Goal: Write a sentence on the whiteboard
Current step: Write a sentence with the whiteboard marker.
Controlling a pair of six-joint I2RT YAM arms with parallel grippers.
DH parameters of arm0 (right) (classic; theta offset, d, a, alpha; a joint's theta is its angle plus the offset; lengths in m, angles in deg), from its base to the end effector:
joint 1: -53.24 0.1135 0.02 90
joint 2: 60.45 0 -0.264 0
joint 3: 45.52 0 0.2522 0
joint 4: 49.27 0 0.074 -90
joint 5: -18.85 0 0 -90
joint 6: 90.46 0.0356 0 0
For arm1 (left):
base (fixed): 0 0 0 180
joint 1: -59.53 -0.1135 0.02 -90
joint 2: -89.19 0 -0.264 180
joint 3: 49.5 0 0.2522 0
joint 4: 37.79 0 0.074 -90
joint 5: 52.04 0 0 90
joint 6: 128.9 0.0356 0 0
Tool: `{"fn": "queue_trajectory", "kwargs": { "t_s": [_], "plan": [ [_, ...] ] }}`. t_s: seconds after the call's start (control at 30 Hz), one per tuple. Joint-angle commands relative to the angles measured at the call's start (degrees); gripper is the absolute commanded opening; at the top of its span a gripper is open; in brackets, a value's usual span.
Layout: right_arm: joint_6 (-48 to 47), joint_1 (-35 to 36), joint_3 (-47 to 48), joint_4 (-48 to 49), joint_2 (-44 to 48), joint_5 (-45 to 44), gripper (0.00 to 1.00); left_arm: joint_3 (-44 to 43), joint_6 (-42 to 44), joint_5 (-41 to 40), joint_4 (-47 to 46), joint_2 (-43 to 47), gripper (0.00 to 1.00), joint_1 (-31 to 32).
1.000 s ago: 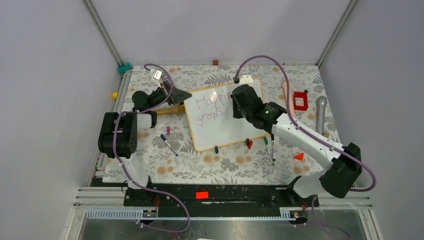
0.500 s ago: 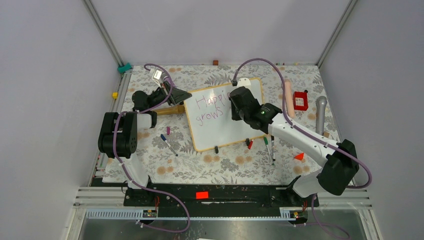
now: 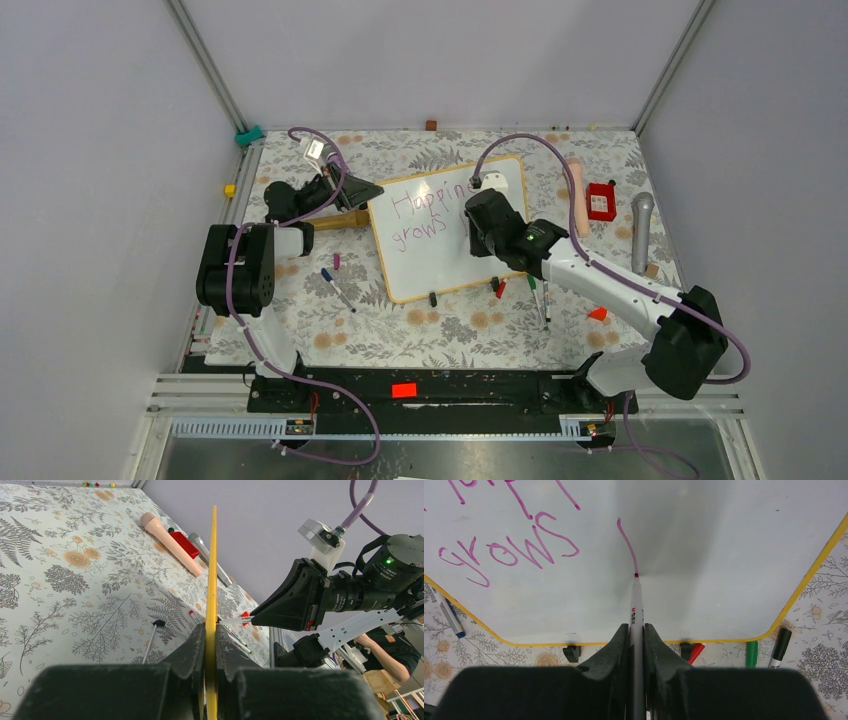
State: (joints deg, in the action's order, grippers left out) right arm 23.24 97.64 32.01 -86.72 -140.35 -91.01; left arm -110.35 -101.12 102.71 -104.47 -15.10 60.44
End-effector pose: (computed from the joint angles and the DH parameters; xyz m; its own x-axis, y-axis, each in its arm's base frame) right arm 0.2287 0.2070 0.2942 -0.6085 -0.0668 -0.7907 -0.2479 0.9626 0.1095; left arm 0.3497 -0.0378 0.2311 -0.5573 -0.3686 -0.7440 0.7395 0.1871 -0.6466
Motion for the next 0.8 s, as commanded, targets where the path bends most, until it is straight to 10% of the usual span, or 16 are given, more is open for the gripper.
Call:
{"fn": "queue_trajectory", "kwargs": {
  "t_s": [0.0,0.77],
  "plan": [
    [0.3,-0.5,1.1,0.9,-0.5,-1.2,0.0,0.1,1.0,3.2,-3.8,1.5,0.0,0.8],
    [-3.2,-2.3,6.1,1.0,-1.9,-5.2,0.0,0.1,1.0,3.1,-3.7,1.4,0.0,0.8]
  ]
}}
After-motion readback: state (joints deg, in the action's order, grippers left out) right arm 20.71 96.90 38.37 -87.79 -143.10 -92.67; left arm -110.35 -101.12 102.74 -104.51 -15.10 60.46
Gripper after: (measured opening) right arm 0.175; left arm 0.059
